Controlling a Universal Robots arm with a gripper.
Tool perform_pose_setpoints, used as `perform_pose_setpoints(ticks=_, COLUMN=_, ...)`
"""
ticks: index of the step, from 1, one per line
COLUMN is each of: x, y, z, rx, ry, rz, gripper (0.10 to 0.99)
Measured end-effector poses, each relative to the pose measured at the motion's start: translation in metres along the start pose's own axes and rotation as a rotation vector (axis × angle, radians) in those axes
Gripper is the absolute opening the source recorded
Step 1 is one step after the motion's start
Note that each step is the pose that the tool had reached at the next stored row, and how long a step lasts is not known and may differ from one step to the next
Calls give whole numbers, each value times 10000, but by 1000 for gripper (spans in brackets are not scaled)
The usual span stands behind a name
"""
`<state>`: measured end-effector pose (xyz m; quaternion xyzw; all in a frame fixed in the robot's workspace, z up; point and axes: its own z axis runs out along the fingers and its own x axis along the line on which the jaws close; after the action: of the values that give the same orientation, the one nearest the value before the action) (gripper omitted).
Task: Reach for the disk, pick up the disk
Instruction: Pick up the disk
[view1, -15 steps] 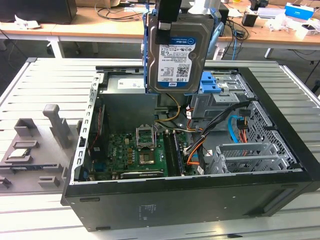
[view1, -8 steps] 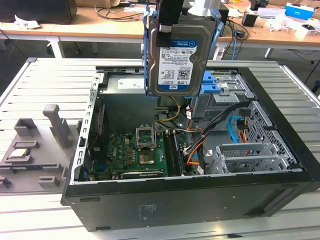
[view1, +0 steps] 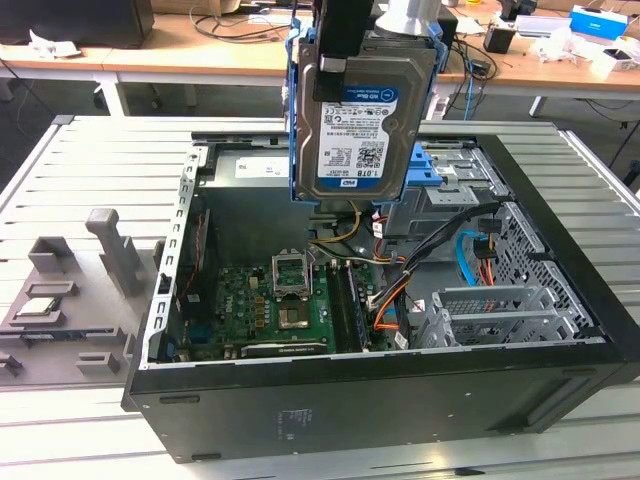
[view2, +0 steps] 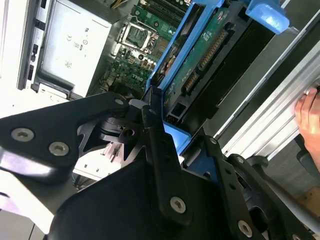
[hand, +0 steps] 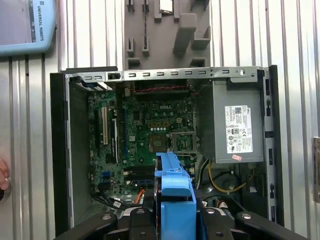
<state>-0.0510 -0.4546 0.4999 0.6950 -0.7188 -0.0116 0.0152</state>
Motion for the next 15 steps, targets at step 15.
perform_pose_setpoints(ticks=15, x=235, y=-14, z=1, rx=0, ry=0, rz=1, gripper=369)
